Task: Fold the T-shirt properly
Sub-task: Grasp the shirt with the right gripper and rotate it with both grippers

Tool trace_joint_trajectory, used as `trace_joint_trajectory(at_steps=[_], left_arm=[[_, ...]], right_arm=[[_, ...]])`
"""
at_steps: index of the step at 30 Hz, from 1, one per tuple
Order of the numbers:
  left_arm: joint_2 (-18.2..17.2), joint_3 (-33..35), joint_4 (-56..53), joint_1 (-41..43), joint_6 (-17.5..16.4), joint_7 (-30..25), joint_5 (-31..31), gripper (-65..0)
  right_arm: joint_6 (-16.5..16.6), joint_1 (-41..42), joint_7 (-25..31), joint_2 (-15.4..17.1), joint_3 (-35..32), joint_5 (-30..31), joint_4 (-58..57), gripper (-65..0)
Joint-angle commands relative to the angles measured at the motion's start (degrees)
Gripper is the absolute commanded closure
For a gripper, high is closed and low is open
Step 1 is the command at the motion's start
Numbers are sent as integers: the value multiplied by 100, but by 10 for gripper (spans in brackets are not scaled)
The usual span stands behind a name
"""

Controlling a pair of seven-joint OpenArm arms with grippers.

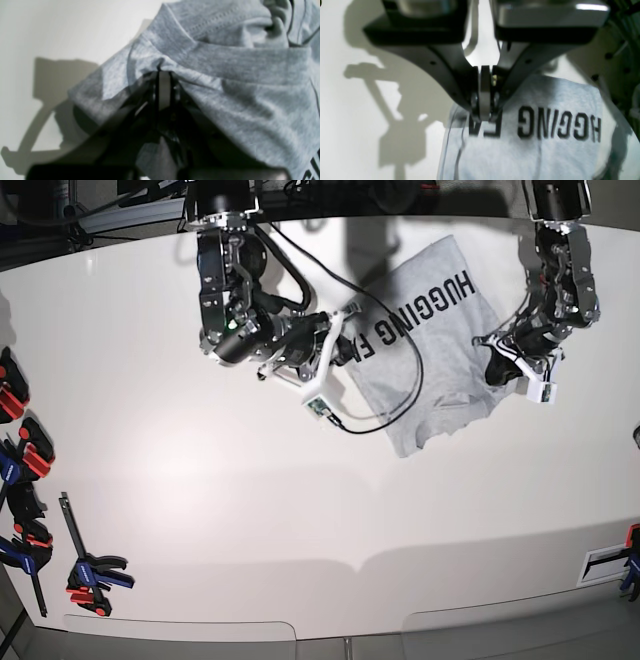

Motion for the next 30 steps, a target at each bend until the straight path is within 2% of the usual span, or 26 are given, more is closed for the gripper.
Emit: trace_joint_trajectory(at_steps=[1, 4, 8, 12, 14, 17, 20, 24, 30], left_arm=[[-116, -11, 26, -92, 61, 24, -4, 0], [-236, -15, 28, -225, 66, -262, -411, 0], [-566, -15, 48, -310, 61, -575, -1169, 0], [-857, -83, 105, -328, 61, -612, -1220, 0], [-914, -264, 136, -319, 61, -525, -1222, 0], [-922, -660, 138, -293, 61, -422, -1239, 0], [-925, -1036, 138, -214, 61, -306, -1241, 0], [-927, -1320, 138, 50, 61, -295, -1246, 0], [-920, -1338, 138, 660, 61, -299, -1340, 0]], right_arm=[[4, 105, 208, -42, -61, 118, 212, 0], [4, 203, 481, -42, -343, 118, 310, 0], [9, 365, 715, -42, -1023, 63, 310, 0], [-4, 387, 1067, -42, -1685, -509, 310, 0], [-133, 387, 1233, -42, -1886, -896, 308, 0], [-393, 387, 1550, -42, -1976, -1316, 297, 0], [-455, 391, 1958, -42, -1974, -1609, 140, 0], [-452, 483, 2511, -42, -1976, -1609, -511, 0], [-455, 863, 3189, -42, -1976, -1611, -1718, 0]])
